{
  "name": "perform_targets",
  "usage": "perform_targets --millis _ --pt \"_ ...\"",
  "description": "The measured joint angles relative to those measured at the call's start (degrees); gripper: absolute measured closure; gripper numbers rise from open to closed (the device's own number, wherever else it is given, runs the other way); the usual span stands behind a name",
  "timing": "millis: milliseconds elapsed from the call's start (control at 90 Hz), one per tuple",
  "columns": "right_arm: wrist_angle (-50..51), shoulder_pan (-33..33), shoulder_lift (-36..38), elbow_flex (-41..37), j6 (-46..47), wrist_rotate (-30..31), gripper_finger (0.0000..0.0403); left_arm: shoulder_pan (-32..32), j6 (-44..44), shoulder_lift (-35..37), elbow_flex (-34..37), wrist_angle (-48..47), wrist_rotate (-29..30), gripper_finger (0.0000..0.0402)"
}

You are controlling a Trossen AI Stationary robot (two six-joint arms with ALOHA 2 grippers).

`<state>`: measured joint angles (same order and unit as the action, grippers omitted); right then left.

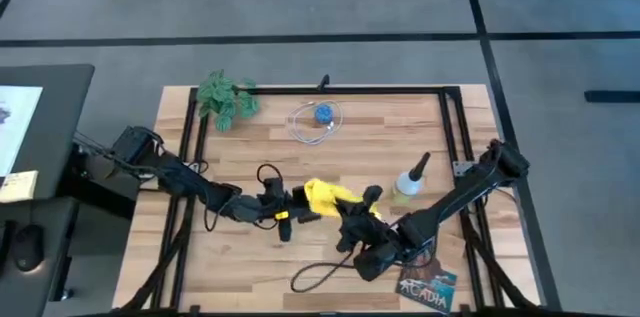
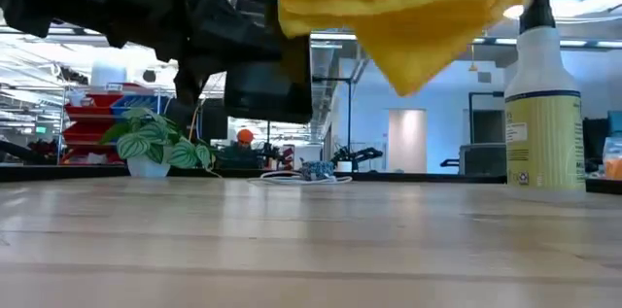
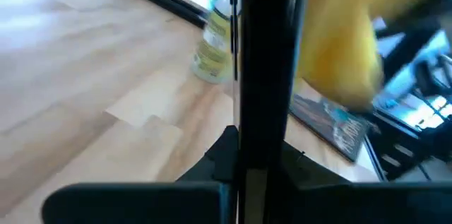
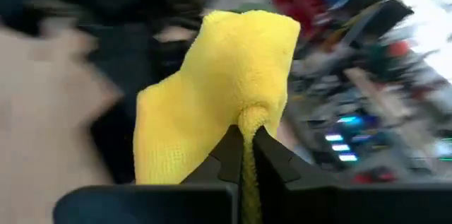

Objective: Apply microfiber cloth
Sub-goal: Wipe the front of the cellphone using a microfiber cloth

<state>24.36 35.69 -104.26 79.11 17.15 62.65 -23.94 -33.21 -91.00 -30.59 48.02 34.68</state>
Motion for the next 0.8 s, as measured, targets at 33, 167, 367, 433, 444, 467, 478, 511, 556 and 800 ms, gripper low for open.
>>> perform_targets --millis 33,167,367,433,444,467,478,511,556,800 --pt "0.0 0.4 -0.6 0.0 1.8 -2.1 0.0403 0.2 0.7 0.0 0.0 1.0 0.2 0.0387" --pt "-1.4 1.0 -3.9 -0.5 4.8 -4.8 0.0403 0.7 3.6 0.0 0.0 5.8 0.7 0.0387" --pt "-14.8 -2.6 -7.6 -0.4 -2.0 -4.6 0.0403 0.6 5.3 0.0 0.0 8.7 -0.6 0.0387" --pt "-17.6 -4.2 -8.6 -0.4 -4.6 -4.8 0.0403 0.1 5.1 0.0 0.0 8.8 -0.8 0.0387" --pt "-17.8 -4.5 -8.6 -0.4 -4.8 -4.8 0.0403 0.0 5.1 0.0 0.0 8.8 -0.8 0.0387" --pt "-17.9 -5.0 -8.6 -0.4 -4.9 -4.8 0.0403 -0.2 5.1 0.0 0.0 8.9 -0.8 0.0387" --pt "-17.8 -5.2 -8.6 -0.4 -4.9 -4.8 0.0403 -0.3 5.1 0.0 0.0 8.9 -0.8 0.0387" --pt "-17.2 -5.9 -8.6 -0.4 -4.9 -4.7 0.0403 -0.6 5.2 0.0 0.0 8.9 -0.7 0.0387" --pt "-16.1 -6.6 -8.6 -0.3 -4.0 -4.7 0.0403 -1.0 5.2 0.0 0.0 8.8 0.0 0.0387" --pt "2.2 -5.2 -6.8 -0.2 8.8 1.4 0.0403 -2.2 5.3 0.0 0.0 8.3 -0.5 0.0387"
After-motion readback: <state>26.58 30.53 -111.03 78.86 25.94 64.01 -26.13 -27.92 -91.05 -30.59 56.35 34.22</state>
